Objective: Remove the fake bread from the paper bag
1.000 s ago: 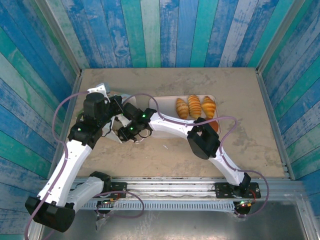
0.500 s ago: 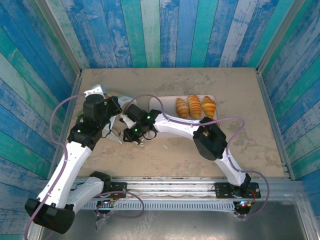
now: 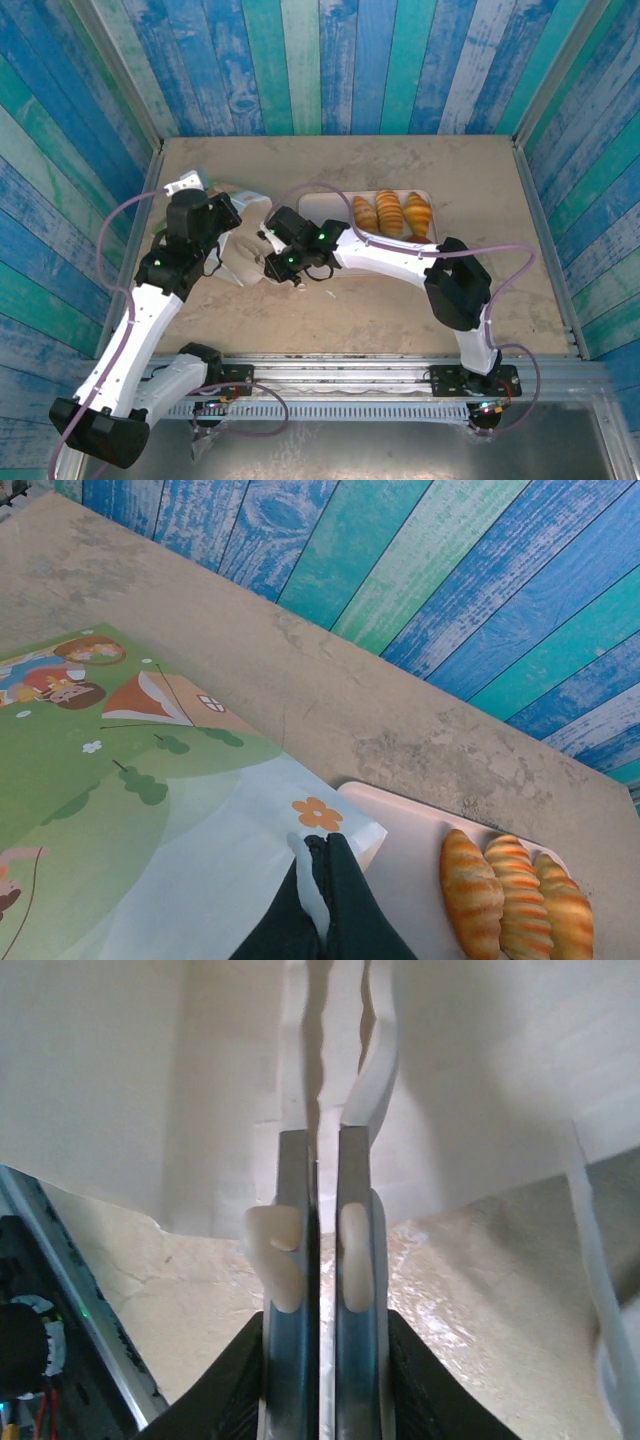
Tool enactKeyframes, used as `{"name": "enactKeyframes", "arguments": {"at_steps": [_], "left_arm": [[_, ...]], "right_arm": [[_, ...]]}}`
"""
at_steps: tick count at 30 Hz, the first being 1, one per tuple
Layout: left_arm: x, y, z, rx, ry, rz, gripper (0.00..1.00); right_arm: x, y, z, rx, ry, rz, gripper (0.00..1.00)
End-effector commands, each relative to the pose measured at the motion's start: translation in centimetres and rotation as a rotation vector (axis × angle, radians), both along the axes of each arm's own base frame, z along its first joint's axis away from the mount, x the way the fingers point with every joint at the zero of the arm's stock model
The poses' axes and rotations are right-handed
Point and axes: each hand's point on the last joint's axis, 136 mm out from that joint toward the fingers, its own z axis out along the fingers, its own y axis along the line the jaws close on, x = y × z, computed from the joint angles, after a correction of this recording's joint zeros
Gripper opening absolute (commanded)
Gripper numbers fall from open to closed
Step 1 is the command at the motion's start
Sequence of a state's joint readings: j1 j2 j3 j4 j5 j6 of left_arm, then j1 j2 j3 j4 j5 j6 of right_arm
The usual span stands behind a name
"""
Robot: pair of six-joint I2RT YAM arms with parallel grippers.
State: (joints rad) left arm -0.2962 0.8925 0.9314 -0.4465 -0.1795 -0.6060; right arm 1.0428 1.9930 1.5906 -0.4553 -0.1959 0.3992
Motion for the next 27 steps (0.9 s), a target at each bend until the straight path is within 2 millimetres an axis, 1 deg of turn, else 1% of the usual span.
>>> {"name": "enactKeyframes", "arguments": {"at_steps": [1,3,6,9,12,14,16,21,27], "left_arm": [[-0.7,0.6,1.3,0.014,-0.032,0.014,0.00],[-0.8,0.4,1.5,0.009,-0.041,0.000,0.00],[-0.7,-0.5,2.1,-0.014,-0.062,-0.046,0.00],[-0.6,-1.4,2.4,-0.039,-0.065,-0.089,0.00],[-0.5,-2.1,2.5,-0.064,-0.068,-0.120,0.00],[-0.4,-2.4,2.5,-0.078,-0.073,-0.133,0.00],[-0.3,-2.5,2.4,-0.086,-0.069,-0.133,0.00],[-0.2,-2.7,2.5,-0.091,-0.075,-0.141,0.00],[0.0,-3.0,2.1,-0.091,-0.064,-0.155,0.00]], "right_arm": [[-0.2,0.5,2.0,0.063,-0.042,0.047,0.34],[-0.6,1.7,2.4,0.102,-0.027,0.106,0.37],[-0.6,3.4,2.3,0.137,0.005,0.139,0.40],[0.4,4.4,2.3,0.174,0.067,0.104,0.40],[1.7,4.8,2.1,0.221,0.177,0.037,0.42],[2.1,5.4,2.3,0.282,0.258,0.025,0.42],[2.2,5.6,2.1,0.300,0.300,0.003,0.42],[1.9,6.6,2.0,0.344,0.363,-0.007,0.42],[2.3,6.7,1.6,0.321,0.358,-0.043,0.43]]}}
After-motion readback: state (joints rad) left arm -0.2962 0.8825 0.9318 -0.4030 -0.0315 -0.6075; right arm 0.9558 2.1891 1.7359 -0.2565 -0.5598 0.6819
